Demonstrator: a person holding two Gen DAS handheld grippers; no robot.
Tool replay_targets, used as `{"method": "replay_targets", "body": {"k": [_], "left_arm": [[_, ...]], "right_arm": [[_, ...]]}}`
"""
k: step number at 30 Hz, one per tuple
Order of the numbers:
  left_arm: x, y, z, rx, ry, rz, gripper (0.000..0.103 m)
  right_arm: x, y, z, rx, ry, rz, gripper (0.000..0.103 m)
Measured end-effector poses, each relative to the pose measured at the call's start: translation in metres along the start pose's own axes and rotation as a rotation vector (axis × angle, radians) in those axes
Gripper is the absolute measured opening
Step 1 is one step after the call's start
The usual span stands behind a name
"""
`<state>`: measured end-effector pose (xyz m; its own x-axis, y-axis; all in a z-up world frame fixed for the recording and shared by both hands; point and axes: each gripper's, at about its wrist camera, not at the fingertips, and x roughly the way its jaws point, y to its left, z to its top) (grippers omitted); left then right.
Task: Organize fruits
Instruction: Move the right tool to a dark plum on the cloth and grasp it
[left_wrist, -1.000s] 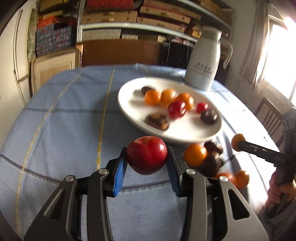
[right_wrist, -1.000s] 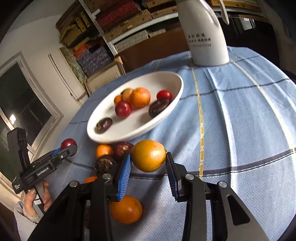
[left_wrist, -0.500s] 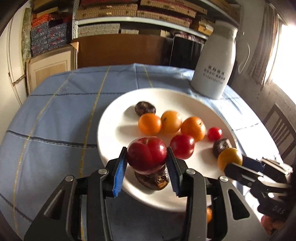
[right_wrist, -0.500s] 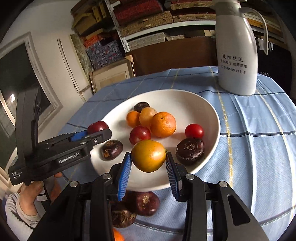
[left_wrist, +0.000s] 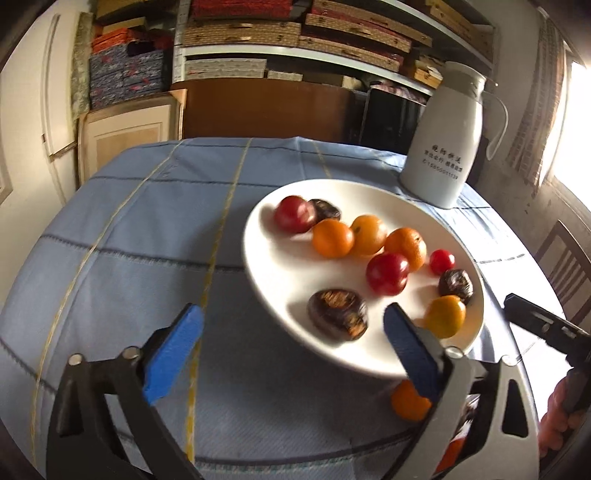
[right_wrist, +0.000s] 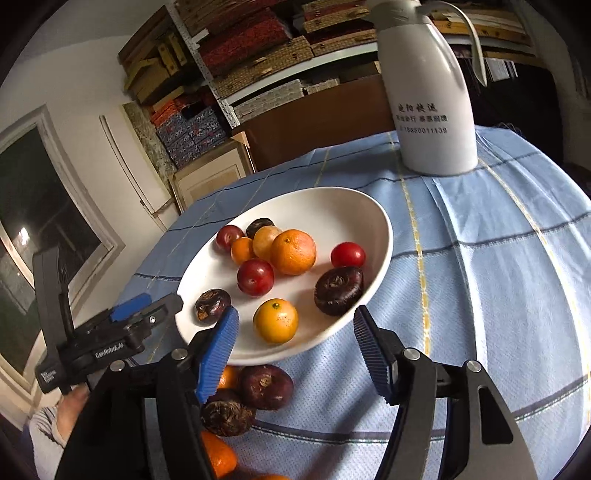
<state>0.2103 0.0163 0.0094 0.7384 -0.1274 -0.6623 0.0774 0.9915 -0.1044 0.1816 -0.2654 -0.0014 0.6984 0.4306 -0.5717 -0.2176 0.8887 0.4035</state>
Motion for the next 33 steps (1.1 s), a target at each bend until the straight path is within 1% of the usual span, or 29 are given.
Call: {"method": "replay_targets", "body": {"k": [3, 5, 7, 13, 16, 19, 23, 25, 28, 31, 32, 33], "left_arm": [[-0.006, 0.002, -0.01, -0.001, 0.013, 0.016, 0.097], [-0.015, 0.002, -0.018, 0.007, 0.008, 0.022, 0.098], [-0.023, 0.001, -0.025, 0.021, 0.007, 0.032, 0.098], [-0.032, -0.004, -0.047, 0.066, 0.041, 0.065, 0.098], [-0.028, -0.005, -0.05, 0.072, 0.066, 0.076, 0.098], [-0.024, -0.005, -0.051, 0.076, 0.088, 0.084, 0.098], [-0.022, -0.007, -0.051, 0.087, 0.094, 0.087, 0.098], [-0.02, -0.008, -0.052, 0.096, 0.103, 0.089, 0.098], [-0.018, -0.011, -0.052, 0.111, 0.112, 0.093, 0.098], [-0.017, -0.013, -0.053, 0.122, 0.118, 0.096, 0.098], [-0.016, -0.014, -0.053, 0.124, 0.12, 0.096, 0.098], [-0.016, -0.014, -0.053, 0.124, 0.123, 0.096, 0.098]], "right_arm": [[-0.006, -0.004, -0.008, 0.014, 0.003, 0.009, 0.067], [-0.01, -0.004, -0.015, 0.016, 0.011, 0.016, 0.07], [-0.01, -0.004, -0.018, 0.013, 0.022, 0.022, 0.07], [-0.003, 0.006, -0.031, -0.04, 0.1, 0.035, 0.07], [0.002, 0.011, -0.034, -0.059, 0.129, 0.043, 0.07], [0.007, 0.013, -0.036, -0.072, 0.144, 0.027, 0.07], [0.013, 0.019, -0.039, -0.11, 0.157, 0.008, 0.071], [0.017, 0.022, -0.039, -0.133, 0.163, -0.011, 0.071], [0.018, 0.019, -0.035, -0.133, 0.158, -0.047, 0.072], [0.01, 0.009, -0.03, -0.15, 0.132, -0.151, 0.074], [0.002, 0.002, -0.026, -0.136, 0.093, -0.214, 0.074], [-0.007, -0.005, -0.022, -0.108, 0.059, -0.247, 0.074]]}}
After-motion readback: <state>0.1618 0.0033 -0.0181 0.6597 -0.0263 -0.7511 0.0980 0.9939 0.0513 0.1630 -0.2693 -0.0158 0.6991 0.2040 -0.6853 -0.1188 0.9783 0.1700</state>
